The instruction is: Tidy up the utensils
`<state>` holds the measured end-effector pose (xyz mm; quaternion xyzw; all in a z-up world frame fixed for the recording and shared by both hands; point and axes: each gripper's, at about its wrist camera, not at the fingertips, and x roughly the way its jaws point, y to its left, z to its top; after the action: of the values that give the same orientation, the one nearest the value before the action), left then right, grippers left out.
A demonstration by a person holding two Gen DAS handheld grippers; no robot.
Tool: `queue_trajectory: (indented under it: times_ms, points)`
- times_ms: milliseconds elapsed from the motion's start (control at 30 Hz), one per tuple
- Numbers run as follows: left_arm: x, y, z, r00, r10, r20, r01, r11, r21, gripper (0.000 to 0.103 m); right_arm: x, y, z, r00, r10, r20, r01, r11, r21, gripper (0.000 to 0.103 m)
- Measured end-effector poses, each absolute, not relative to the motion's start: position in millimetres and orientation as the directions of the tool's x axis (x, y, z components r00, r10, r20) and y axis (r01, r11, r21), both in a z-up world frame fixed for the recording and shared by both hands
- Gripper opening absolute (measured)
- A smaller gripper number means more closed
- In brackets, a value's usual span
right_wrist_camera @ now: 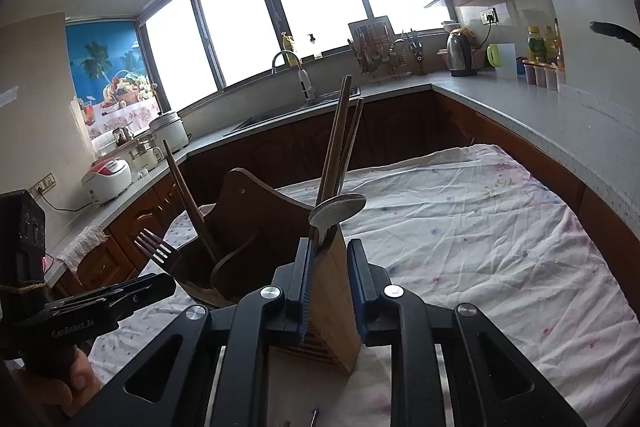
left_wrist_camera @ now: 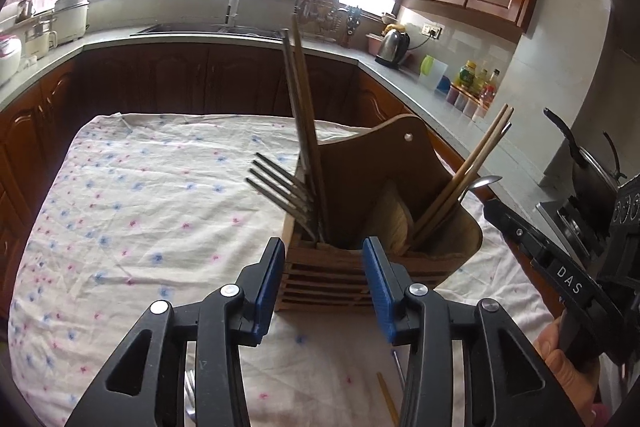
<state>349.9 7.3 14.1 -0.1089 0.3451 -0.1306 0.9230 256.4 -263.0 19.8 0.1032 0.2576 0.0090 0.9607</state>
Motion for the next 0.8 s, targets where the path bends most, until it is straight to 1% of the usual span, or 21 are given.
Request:
queue_trajectory:
  times_ms: [67, 133, 200, 267, 333, 367, 467, 500, 533, 633, 700, 800]
  points:
    - [347, 12, 14, 0.729, -0.308, -0.612, 0.152, 0.944, -0.294, 0.04, 255, -262, 20, 0.867, 0.072, -0.494, 0.035, 0.978, 0.204, 0.022]
    - [345, 15, 13, 0.73, -0.301, -0.614, 0.14, 0.945, -0.296, 0.044, 254, -260, 20, 0.867, 0.074, -0.493, 0.033, 0.978, 0.205, 0.024]
    - [342, 16, 13, 0.732, -0.294, -0.614, 0.131, 0.946, -0.297, 0.048, 252, -259, 20, 0.868, 0.077, -0.491, 0.029, 0.978, 0.206, 0.034]
    - [338, 18, 15, 0.74, -0.278, -0.613, 0.118, 0.95, -0.289, 0.056, 250, -258, 22, 0.87, 0.078, -0.487, 0.027, 0.979, 0.204, 0.044]
    - [337, 16, 16, 0.748, -0.256, -0.612, 0.104, 0.956, -0.273, 0.07, 247, -258, 23, 0.871, 0.08, -0.485, 0.024, 0.978, 0.206, 0.05]
    - [334, 17, 17, 0.754, -0.243, -0.61, 0.095, 0.959, -0.265, 0.072, 246, -260, 23, 0.871, 0.082, -0.484, 0.023, 0.978, 0.208, 0.052]
    - [325, 22, 19, 0.763, -0.214, -0.61, 0.068, 0.965, -0.254, 0.081, 239, -260, 24, 0.874, 0.091, -0.477, 0.018, 0.975, 0.219, 0.073]
    - [323, 22, 19, 0.764, -0.202, -0.612, 0.055, 0.966, -0.251, 0.085, 236, -260, 24, 0.877, 0.095, -0.471, 0.013, 0.975, 0.221, 0.076]
    - [318, 23, 19, 0.767, -0.192, -0.612, 0.043, 0.967, -0.25, 0.086, 231, -260, 25, 0.879, 0.098, -0.466, 0.007, 0.976, 0.219, 0.079]
    - [307, 25, 20, 0.772, -0.172, -0.613, 0.02, 0.969, -0.247, 0.089, 220, -256, 24, 0.879, 0.113, -0.464, -0.009, 0.975, 0.22, 0.083]
    - [298, 23, 22, 0.777, -0.154, -0.61, 0.01, 0.973, -0.233, 0.089, 213, -255, 24, 0.877, 0.124, -0.465, -0.017, 0.974, 0.228, 0.083]
    - [281, 19, 27, 0.793, -0.119, -0.597, -0.003, 0.98, -0.199, 0.093, 200, -252, 24, 0.878, 0.132, -0.461, -0.023, 0.972, 0.233, 0.085]
